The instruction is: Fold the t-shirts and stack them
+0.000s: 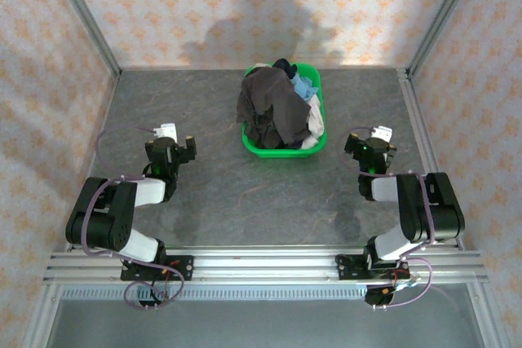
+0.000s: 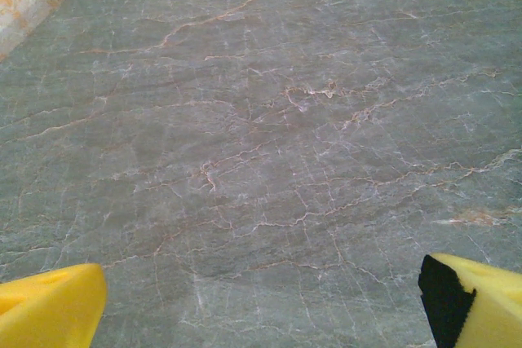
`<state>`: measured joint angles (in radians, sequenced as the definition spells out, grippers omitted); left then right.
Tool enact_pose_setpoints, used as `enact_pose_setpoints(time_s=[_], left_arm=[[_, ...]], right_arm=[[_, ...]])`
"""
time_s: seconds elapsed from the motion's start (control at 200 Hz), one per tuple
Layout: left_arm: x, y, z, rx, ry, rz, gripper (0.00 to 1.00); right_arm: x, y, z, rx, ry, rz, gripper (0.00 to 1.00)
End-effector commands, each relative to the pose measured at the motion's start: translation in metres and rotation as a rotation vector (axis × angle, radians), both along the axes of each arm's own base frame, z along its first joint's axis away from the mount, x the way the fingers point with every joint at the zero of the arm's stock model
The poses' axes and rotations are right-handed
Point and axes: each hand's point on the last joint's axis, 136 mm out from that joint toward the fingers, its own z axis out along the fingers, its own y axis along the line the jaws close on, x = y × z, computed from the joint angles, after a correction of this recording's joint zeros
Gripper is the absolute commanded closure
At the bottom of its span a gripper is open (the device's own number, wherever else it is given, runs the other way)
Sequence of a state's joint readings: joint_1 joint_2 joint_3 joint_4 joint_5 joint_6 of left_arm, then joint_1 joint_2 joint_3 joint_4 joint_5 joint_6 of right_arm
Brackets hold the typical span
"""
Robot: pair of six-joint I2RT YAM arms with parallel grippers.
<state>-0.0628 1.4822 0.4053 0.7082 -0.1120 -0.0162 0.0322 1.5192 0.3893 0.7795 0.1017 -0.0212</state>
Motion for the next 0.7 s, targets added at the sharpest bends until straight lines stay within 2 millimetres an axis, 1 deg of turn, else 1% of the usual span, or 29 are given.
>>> enact_pose_setpoints(time_s=[0.0,0.305,0.365,0.425,0.485,0.54,0.576,0.596,0.626,0.661,0.671,0.696], left_arm=[[0.008,0.006,0.011,0.022,-0.037,0.015,0.00],[0.008,0.005,0.010,0.021,-0.034,0.012,0.00],[0.008,0.008,0.013,0.026,-0.046,0.026,0.00],[0.004,0.013,0.029,0.041,-0.046,0.074,0.00],[-0.001,0.016,0.059,0.056,-0.041,0.104,0.00],[-0.002,0.010,0.094,0.001,-0.088,0.090,0.00],[-0.001,-0.001,0.115,-0.051,-0.116,0.037,0.00],[-0.001,-0.008,0.124,-0.086,-0.125,0.001,0.00],[-0.002,-0.017,0.137,-0.144,-0.129,-0.033,0.00],[-0.003,-0.024,0.147,-0.237,-0.118,-0.031,0.00],[-0.004,-0.024,0.148,-0.269,-0.110,-0.018,0.00],[-0.007,-0.023,0.148,-0.339,-0.073,0.032,0.00]], right_arm=[[0.007,-0.001,0.011,-0.013,-0.040,-0.007,0.01],[0.007,-0.001,0.011,-0.013,-0.038,-0.007,0.01],[0.006,-0.001,0.011,-0.013,-0.040,-0.007,0.01],[0.007,-0.002,0.016,-0.017,-0.053,-0.021,0.01],[0.005,-0.002,0.029,-0.032,-0.028,-0.024,0.01],[0.005,0.001,0.052,-0.024,-0.013,-0.011,0.01],[0.003,-0.002,0.067,0.013,-0.023,-0.045,0.01],[0.000,-0.007,0.076,0.052,-0.038,-0.096,0.01],[-0.007,-0.018,0.085,0.129,-0.045,-0.210,0.01],[-0.029,-0.038,0.088,0.236,-0.031,-0.426,0.01],[-0.037,-0.044,0.087,0.253,-0.017,-0.489,0.01],[-0.051,-0.055,0.090,0.305,-0.021,-0.614,0.00]])
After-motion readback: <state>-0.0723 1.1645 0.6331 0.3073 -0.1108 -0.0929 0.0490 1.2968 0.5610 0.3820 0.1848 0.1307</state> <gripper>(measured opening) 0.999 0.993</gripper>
